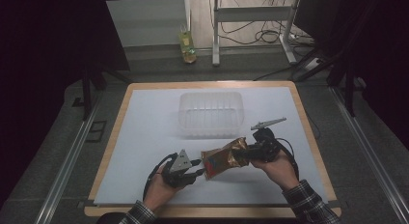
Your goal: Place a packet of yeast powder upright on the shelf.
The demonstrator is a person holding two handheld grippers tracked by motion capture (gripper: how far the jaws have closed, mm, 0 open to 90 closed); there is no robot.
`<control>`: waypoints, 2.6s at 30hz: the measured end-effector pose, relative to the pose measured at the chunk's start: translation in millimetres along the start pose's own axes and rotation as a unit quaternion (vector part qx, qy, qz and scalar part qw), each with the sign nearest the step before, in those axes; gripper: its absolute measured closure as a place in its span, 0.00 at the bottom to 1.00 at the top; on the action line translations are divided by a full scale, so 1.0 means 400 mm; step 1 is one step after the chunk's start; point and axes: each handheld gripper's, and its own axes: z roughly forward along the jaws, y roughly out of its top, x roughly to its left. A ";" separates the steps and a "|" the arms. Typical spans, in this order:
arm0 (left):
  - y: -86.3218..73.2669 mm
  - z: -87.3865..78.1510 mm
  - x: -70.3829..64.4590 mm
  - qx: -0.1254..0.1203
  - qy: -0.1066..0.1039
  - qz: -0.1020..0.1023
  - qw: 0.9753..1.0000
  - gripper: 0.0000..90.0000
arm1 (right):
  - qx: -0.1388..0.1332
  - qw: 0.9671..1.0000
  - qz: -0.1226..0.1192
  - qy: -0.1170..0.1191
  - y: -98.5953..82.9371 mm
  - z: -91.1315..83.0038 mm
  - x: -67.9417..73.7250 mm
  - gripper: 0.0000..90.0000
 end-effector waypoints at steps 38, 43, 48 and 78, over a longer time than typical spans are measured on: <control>-0.006 -0.005 0.010 -0.014 0.023 -0.016 1.000 0.06 | -0.043 0.997 0.009 -0.067 0.082 -0.113 -0.020 0.80; -0.007 -0.002 0.014 -0.011 0.019 -0.020 1.000 0.03 | -0.052 0.996 0.012 -0.073 0.102 -0.131 -0.023 0.80; -0.007 -0.002 0.013 -0.014 0.021 -0.019 1.000 0.02 | -0.060 0.995 0.016 -0.080 0.120 -0.145 -0.028 0.80; -0.009 0.002 0.011 -0.007 0.021 -0.007 1.000 0.02 | -0.090 0.982 0.034 -0.163 0.253 -0.152 -0.100 0.80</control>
